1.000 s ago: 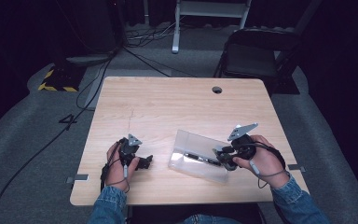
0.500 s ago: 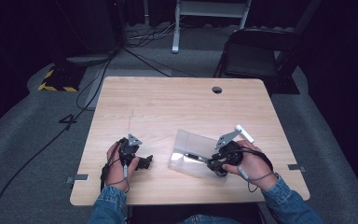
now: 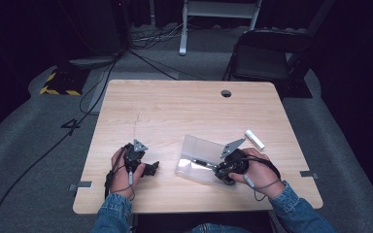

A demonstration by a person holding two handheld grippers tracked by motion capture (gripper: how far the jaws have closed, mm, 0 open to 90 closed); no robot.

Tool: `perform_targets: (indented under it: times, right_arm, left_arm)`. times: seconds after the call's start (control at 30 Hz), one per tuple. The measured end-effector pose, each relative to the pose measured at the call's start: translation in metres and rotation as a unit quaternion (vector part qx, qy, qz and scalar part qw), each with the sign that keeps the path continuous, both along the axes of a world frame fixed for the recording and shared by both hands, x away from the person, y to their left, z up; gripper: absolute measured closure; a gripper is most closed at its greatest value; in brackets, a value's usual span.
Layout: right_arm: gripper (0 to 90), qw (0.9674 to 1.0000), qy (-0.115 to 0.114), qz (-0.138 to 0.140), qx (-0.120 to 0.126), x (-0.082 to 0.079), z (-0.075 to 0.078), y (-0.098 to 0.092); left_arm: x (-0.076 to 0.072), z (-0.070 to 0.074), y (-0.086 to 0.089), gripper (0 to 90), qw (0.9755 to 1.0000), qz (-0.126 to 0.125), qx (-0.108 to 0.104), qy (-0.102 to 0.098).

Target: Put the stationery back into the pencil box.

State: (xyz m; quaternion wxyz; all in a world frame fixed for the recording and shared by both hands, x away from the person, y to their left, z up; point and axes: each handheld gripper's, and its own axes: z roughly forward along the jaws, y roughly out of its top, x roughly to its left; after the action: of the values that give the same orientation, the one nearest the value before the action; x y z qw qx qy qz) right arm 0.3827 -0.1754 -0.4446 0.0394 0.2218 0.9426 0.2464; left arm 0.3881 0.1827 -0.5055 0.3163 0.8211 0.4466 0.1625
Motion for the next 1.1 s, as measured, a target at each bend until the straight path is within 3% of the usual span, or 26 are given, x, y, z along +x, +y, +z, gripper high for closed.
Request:
perform_targets:
  times: [1.1]
  right_arm:
    - [51.7, 0.9991, 0.040, 0.012, -0.009, -0.001, -0.014, 0.005]
  left_arm:
    - [0.000, 0.000, 0.000, 0.2, 1.0000, 0.000, 0.002, -0.001]
